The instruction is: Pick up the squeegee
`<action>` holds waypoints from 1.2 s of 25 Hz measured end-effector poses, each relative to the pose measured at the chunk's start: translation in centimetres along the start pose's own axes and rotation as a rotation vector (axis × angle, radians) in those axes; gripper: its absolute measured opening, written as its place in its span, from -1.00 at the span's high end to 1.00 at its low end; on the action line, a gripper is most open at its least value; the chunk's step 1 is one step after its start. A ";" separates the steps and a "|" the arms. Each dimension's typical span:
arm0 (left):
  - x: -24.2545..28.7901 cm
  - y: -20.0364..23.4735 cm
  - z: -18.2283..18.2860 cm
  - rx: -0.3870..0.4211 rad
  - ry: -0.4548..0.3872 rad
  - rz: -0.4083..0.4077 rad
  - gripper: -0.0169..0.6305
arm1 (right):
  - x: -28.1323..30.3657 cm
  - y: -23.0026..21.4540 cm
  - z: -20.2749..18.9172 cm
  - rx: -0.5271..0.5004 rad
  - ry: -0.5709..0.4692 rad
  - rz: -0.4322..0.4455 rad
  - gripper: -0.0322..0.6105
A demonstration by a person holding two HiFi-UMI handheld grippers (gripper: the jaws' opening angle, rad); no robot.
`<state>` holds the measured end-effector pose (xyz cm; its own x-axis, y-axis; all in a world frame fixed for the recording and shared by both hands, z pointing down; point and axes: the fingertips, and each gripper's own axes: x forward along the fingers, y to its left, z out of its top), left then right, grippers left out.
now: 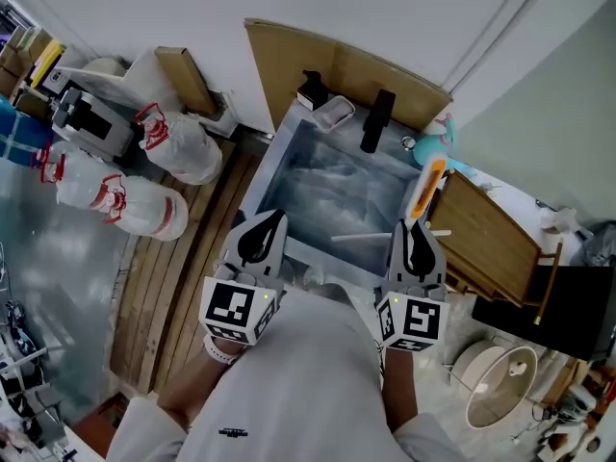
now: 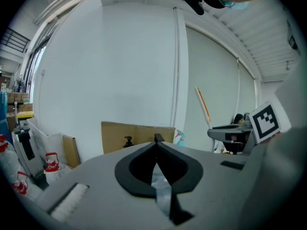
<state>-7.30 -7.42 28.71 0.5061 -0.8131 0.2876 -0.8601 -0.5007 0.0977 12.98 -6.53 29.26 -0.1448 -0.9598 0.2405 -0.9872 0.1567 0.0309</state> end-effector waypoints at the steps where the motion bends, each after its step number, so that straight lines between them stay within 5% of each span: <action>1: -0.1 -0.1 0.2 0.003 -0.005 0.001 0.93 | -0.1 -0.1 0.1 0.002 -0.004 -0.001 0.71; 30: -0.6 -1.6 0.2 0.010 -0.009 0.013 0.93 | -1.2 -1.0 0.2 0.086 -0.031 0.018 0.71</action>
<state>-6.16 -6.20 28.21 0.4959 -0.8221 0.2799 -0.8657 -0.4935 0.0842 14.17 -5.57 28.77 -0.1633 -0.9640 0.2099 -0.9863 0.1546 -0.0573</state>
